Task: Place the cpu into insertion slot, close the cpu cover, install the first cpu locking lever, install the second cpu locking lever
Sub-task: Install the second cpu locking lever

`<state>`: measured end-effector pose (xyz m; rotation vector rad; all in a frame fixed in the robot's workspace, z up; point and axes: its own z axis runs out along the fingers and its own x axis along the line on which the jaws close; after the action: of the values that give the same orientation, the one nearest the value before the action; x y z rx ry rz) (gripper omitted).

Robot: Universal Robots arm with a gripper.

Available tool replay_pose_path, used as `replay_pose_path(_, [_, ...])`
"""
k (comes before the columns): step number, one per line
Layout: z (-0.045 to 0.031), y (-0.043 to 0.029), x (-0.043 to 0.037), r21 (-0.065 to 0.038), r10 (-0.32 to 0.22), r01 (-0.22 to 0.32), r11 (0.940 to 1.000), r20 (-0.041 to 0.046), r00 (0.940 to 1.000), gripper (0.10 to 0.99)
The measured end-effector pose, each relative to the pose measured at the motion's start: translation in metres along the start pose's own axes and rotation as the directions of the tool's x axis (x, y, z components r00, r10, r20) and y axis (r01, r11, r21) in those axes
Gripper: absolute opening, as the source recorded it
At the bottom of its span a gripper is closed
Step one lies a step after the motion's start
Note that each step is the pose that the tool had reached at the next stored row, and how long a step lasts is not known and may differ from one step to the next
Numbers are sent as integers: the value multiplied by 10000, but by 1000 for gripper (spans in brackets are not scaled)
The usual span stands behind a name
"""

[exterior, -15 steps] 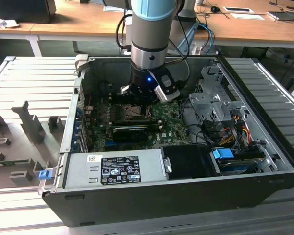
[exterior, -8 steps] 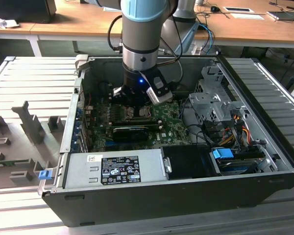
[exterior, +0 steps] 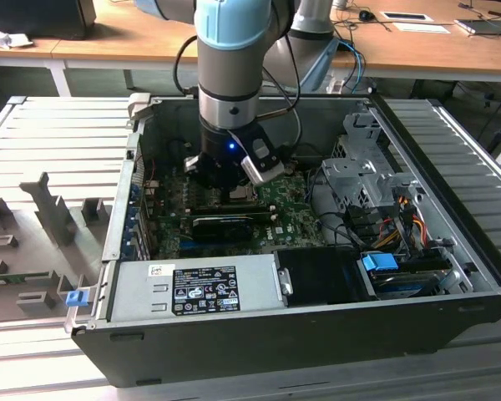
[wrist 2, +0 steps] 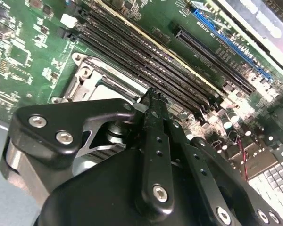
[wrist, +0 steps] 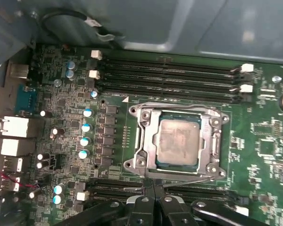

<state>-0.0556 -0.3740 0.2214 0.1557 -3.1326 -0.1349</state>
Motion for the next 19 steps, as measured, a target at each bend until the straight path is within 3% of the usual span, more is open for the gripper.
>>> replay_pose_path(1, [48,-4,5,-32,-165,165,9999,-11,9999,106])
replay_pose_path(3, [56,-41,41,-355,-186,187,9992,25,9998,106])
replay_pose_path(7, [60,-83,75,-528,-190,192,9984,46,9998,106])
replay_pose_path(9, [62,-105,97,-771,-192,197,9968,74,9998,106])
replay_pose_path(11, [62,-133,109,-933,-191,199,9954,94,9998,106])
replay_pose_path(19, [65,-211,162,-1264,-188,203,9918,133,9997,106])
